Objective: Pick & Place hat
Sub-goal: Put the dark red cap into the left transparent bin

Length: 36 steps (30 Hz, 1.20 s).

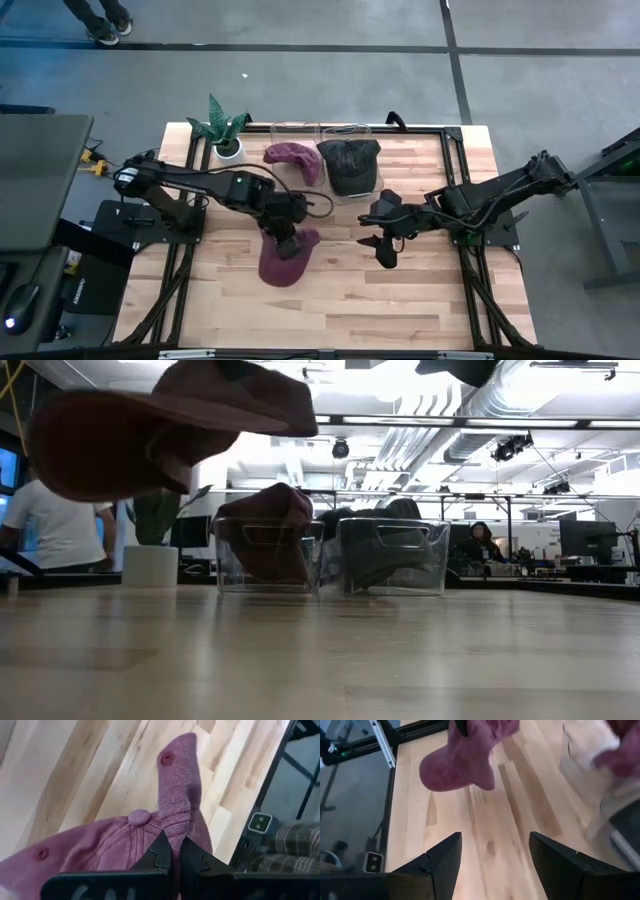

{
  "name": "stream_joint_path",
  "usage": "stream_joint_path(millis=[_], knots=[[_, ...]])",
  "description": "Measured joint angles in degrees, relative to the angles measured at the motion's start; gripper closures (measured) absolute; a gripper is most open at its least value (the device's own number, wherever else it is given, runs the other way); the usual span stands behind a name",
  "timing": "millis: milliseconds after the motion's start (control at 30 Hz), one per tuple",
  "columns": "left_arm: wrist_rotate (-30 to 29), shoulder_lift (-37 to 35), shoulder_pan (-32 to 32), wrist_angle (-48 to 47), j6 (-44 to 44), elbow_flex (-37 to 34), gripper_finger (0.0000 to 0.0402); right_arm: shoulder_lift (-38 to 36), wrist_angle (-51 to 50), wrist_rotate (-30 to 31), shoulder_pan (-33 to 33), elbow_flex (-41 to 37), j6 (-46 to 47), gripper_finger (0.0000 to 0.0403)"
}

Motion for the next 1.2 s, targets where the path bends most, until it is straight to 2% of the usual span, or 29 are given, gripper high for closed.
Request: stream_joint_path(millis=[167, 400, 567, 800, 1033, 1200], knots=[[3.26, 0.01, -0.18, 0.5, 4.23, 1.73, 0.0401, 0.0, 2.0, 1.76, -0.63, 0.0, -12.0, 0.0176], [16.45, 0.03, -0.2, 4.6, 17.75, 5.03, 0.0401, 0.0, 5.31, 6.56, -1.81, 0.0, -33.68, 0.0176], [21.68, 0.01, -0.23, 6.07, 26.48, 7.04, 0.0401, 0.0, 6.33, 7.36, -2.85, 0.0, -44.26, 0.0176], [22.15, 0.01, -0.97, 9.72, 37.79, 8.72, 0.0401, 0.0, 7.35, 4.62, -3.62, 0.0, -54.47, 0.0176], [23.37, 0.8, -0.88, 21.58, 37.62, 8.85, 0.0401, 0.88, 10.89, 4.95, -3.61, 0.0, -63.17, 0.0176], [23.64, 0.95, -0.9, 24.6, 36.31, 8.81, 0.0401, 0.94, 11.86, 3.59, -3.59, -0.02, -65.0, 0.0176]])
